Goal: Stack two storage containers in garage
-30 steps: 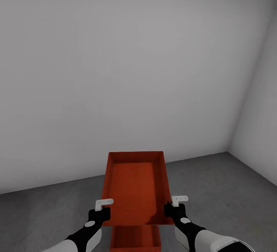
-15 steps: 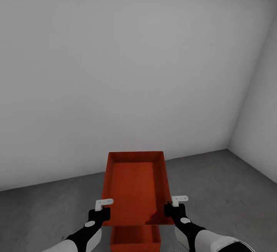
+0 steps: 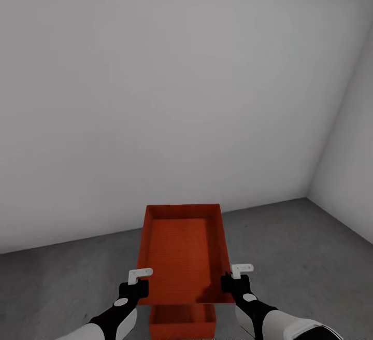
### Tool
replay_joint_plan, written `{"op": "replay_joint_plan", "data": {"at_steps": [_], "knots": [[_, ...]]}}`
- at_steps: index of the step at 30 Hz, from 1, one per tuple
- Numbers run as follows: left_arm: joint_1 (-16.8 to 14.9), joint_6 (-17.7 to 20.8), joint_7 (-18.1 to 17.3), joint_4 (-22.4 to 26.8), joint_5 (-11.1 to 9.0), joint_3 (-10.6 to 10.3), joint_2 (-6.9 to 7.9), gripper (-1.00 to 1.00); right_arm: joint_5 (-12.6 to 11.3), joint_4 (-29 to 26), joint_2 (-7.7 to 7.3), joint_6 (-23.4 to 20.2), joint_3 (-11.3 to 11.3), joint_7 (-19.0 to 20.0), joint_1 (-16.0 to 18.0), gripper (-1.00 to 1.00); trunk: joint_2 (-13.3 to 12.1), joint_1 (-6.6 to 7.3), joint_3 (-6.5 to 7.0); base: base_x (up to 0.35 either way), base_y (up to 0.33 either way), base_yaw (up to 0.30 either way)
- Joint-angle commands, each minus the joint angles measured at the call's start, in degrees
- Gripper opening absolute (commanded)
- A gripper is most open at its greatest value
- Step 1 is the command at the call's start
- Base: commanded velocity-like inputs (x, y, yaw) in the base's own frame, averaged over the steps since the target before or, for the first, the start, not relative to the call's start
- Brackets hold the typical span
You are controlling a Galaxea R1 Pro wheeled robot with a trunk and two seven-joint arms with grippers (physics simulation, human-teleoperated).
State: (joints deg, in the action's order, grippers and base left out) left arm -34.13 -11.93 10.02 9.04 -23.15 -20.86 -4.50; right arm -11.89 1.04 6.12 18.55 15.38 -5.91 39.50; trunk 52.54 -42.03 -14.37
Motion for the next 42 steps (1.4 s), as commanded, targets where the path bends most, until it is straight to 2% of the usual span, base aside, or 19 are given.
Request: {"op": "replay_joint_plan", "data": {"at_steps": [1, 42], "knots": [[-0.1, -0.1, 0.6, 0.2, -0.7, 3.2, 0.64, -1.00, 0.5, 0.0, 0.04, 0.1, -4.0, 0.1, 0.1, -1.00, 0.1, 0.00, -0.17, 0.000, 0.000, 0.000], [-0.1, -0.1, 0.6, 0.2, -0.7, 3.2, 0.64, -1.00, 0.5, 0.0, 0.04, 0.1, -4.0, 0.1, 0.1, -1.00, 0.1, 0.00, -3.89, 0.000, 0.000, 0.000]]}}
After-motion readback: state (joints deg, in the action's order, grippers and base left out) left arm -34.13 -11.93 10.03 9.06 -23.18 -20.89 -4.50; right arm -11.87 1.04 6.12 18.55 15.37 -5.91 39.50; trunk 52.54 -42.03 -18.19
